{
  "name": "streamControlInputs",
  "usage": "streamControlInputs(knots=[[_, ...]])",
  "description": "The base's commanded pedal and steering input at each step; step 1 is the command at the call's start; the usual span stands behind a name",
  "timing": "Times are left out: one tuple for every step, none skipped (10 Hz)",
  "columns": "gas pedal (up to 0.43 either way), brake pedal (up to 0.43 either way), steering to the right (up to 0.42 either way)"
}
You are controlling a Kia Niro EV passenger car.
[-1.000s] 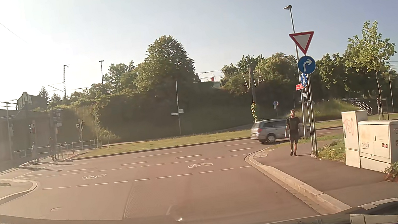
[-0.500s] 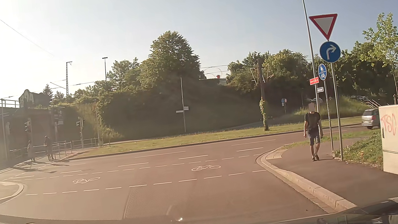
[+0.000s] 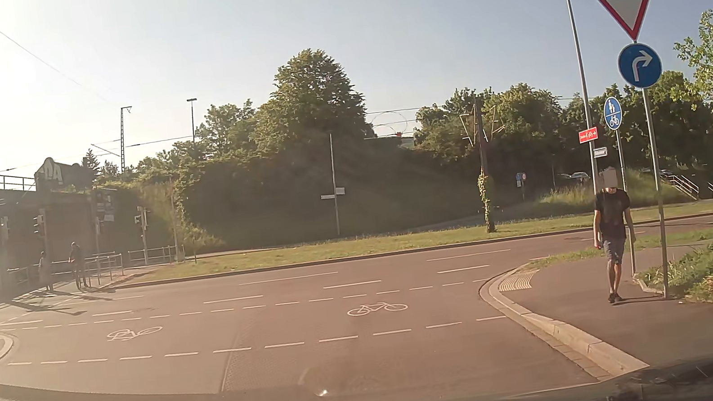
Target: Follow the waypoints while adhering to traffic rules and regulations
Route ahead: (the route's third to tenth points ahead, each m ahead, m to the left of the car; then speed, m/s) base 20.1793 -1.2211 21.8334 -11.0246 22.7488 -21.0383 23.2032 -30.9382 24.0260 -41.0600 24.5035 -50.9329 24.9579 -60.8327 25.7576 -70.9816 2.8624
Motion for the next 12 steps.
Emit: streamControlInputs(knots=[[0.0, 0.11, -0.028], [0.0, 0.11, -0.025], [0.0, 0.116, -0.022], [0.0, 0.134, -0.021], [0.0, 0.14, -0.021], [0.0, 0.146, -0.019], [0.0, 0.152, -0.018], [0.0, 0.171, -0.017], [0.0, 0.177, -0.017], [0.0, 0.183, -0.017], [0.0, 0.189, -0.017], [0.0, 0.183, -0.016]])
